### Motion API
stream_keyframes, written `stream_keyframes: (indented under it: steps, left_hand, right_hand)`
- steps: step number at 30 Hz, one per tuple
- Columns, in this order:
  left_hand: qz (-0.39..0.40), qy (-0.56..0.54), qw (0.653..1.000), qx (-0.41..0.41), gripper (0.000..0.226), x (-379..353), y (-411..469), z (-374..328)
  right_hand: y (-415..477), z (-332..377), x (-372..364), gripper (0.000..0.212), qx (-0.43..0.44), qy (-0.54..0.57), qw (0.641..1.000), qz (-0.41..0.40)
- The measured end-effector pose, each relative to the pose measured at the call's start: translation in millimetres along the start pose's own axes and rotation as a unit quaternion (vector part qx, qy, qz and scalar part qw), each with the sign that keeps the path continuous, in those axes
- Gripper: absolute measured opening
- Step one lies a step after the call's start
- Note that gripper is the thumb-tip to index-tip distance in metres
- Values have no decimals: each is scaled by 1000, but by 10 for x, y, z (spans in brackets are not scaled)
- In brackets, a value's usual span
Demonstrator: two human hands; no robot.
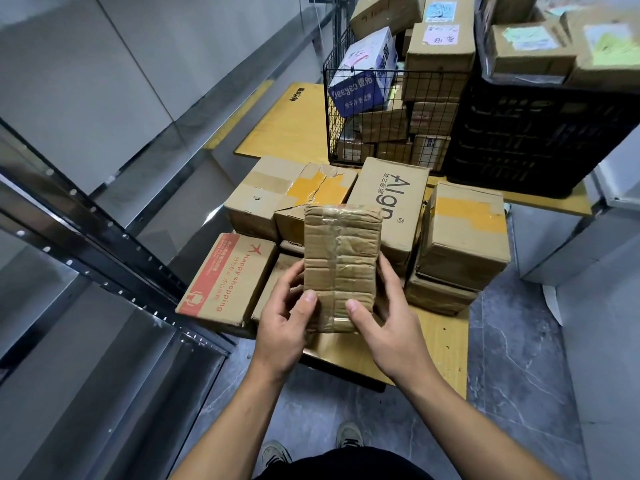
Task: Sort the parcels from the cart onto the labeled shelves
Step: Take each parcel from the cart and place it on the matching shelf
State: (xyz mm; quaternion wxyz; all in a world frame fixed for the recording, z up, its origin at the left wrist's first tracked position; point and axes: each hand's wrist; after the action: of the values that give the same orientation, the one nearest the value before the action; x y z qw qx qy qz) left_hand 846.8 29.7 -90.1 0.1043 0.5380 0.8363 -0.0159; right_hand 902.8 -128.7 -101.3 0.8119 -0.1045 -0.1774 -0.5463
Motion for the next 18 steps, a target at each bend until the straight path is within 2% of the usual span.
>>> stream_keyframes:
  steps: [4,7,11,14,16,18]
  left_hand:
    - [-42,5,999,-8,39,45,87,32]
    - [-42,72,997,-6,39,67,145,51]
    - [-34,114,992,37,60,126,173,53]
    - [-24,55,995,75,73,169,159,73]
    - [-28,41,996,70,70,176,138,62]
    - [-40,75,995,47,62,208,123,58]
  right_hand:
    - [55,11,30,62,-13,116,993,-7]
    - [81,25,6,54,-37,177,984,-3]
    - [127,-25,37,53,-66,226,972,2]
    - [151,-56,48,51,-51,210,976,14]
    - [150,-50,26,47,-25,161,987,12]
    - [167,-51,-6,42,5,76,997,-10]
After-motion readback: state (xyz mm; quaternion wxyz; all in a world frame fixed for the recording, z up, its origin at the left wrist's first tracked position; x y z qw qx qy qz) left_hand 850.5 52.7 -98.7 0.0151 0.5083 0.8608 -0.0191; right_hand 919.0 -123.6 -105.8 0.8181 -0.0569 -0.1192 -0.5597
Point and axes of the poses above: each hand's wrist, its own y-axis towards the middle knuckle, its own x-axis out of the back of the hand, z = x × y, and after that the axes turned 12 degrees about -y, right-handed
